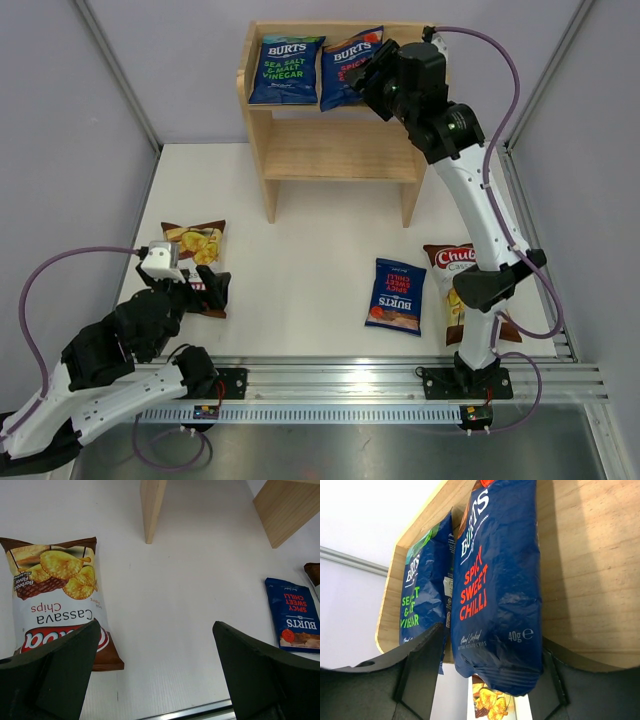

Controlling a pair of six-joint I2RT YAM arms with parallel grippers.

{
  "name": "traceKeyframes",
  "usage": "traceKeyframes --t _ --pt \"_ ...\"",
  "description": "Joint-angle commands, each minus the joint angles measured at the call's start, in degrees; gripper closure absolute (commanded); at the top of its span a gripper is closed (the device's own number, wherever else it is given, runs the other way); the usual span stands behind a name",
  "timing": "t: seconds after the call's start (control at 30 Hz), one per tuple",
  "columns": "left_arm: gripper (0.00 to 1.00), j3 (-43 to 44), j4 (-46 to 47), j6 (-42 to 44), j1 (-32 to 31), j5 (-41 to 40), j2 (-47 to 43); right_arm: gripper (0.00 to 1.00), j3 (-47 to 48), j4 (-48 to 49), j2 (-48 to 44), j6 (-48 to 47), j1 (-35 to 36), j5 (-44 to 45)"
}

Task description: Place and organize the chips bags onto the shelf

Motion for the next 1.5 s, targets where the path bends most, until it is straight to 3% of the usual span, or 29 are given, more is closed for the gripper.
traceKeyframes --t 0.0,0.17,0.3,0.4,0.43,0.53,0.97,1.47 --pt "0.01 -0.19 2.12 -0.38 -0.05 -2.07 -0.81 0.34 -0.59 1.18 -0.76 -0.33 2.11 5.94" --pt "0.01 -0.19 1.94 -0.55 -0.05 -2.34 -1.34 0.39 -2.18 3.83 -0.95 0.29 3.79 9.74" --pt "0.01 -0.27 2.03 -0.47 -0.05 -2.34 -1.96 0.39 3.7 -0.12 2.57 -1.73 3.79 8.95" --pt "0.01 -0.19 2.03 -0.46 -0.05 -2.25 -1.96 0.27 8.36 -4.34 4.77 -4.18 3.88 9.56" --pt "0.01 -0.27 2.03 -0.46 -0.05 -2.25 -2.04 0.19 8.28 -4.87 4.68 -5.41 3.79 9.91" --pt "0.01 -0.27 2.12 -0.46 -0.05 -2.16 -2.13 0.07 3.91 -4.79 2.76 -7.96 3.79 11.67" --pt "0.01 -0.27 2.03 -0.55 -0.05 -2.43 -1.87 0.01 -1.65 -3.92 -2.78 -18.77 3.79 15.28" --pt "0.01 -0.36 2.03 -0.55 -0.05 -2.52 -1.43 0.01 -2.7 -4.79 -9.28 -25.19 3.79 15.03"
